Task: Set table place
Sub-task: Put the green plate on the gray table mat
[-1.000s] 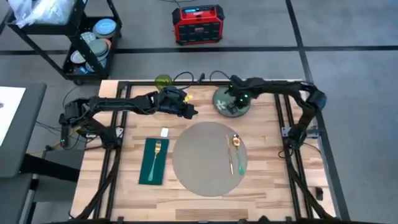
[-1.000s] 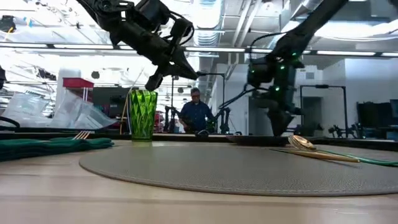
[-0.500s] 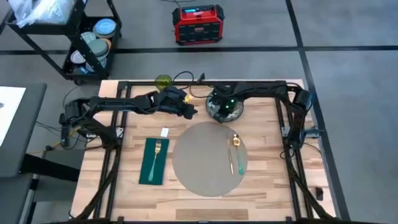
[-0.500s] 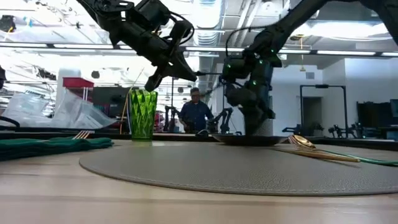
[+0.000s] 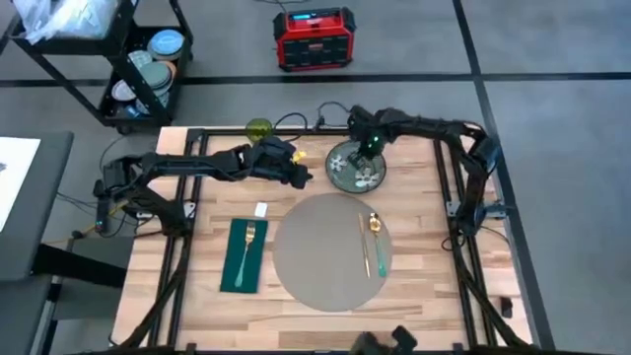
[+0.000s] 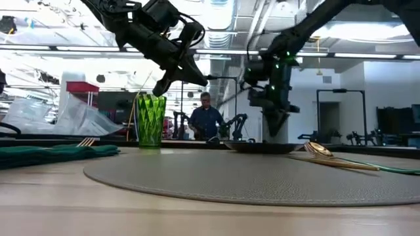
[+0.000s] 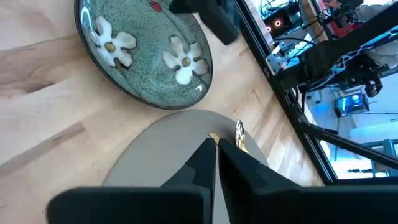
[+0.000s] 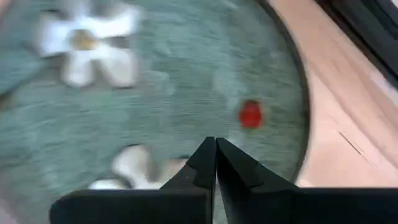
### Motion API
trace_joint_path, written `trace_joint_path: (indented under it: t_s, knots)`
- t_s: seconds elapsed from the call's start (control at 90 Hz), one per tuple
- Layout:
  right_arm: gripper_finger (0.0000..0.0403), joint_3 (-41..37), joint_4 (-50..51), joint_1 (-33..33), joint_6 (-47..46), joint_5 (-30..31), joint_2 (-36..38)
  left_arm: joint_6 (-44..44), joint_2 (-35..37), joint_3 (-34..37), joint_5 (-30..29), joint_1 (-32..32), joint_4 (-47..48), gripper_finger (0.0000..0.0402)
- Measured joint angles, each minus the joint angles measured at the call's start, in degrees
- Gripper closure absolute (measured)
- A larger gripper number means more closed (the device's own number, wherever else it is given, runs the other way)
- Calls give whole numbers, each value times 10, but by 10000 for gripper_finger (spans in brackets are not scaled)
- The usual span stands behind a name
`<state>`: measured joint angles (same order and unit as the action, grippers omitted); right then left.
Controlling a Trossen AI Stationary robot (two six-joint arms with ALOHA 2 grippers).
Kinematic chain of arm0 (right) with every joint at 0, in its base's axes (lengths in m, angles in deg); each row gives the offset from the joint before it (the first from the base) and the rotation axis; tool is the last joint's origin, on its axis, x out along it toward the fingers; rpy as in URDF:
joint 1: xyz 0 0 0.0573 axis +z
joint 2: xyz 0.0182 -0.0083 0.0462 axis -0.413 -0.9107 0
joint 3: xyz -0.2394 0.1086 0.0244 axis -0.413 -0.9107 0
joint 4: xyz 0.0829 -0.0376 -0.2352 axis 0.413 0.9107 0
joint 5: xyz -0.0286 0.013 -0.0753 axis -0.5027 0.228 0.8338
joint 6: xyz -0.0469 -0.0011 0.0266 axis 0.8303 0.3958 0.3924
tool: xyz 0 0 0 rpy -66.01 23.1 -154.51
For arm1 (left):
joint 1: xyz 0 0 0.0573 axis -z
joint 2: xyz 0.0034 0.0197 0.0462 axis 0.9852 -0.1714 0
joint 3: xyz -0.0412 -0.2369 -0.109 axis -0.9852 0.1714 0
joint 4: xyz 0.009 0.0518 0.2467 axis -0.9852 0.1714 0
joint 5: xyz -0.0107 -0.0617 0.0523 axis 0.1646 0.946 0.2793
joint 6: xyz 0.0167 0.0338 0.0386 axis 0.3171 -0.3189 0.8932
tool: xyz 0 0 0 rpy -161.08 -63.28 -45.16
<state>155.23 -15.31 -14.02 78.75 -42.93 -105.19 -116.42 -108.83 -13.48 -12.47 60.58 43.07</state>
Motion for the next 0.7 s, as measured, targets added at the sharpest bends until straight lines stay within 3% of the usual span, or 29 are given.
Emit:
trace_joint_path:
  t_s: [0.2,0.7]
  knots:
    - [403,0,0,1,7,-18,-27,5,0,0,0,0,8,402]
    - [403,49,-34,100,17,-74,-63,21,0,1,0,1,26,402]
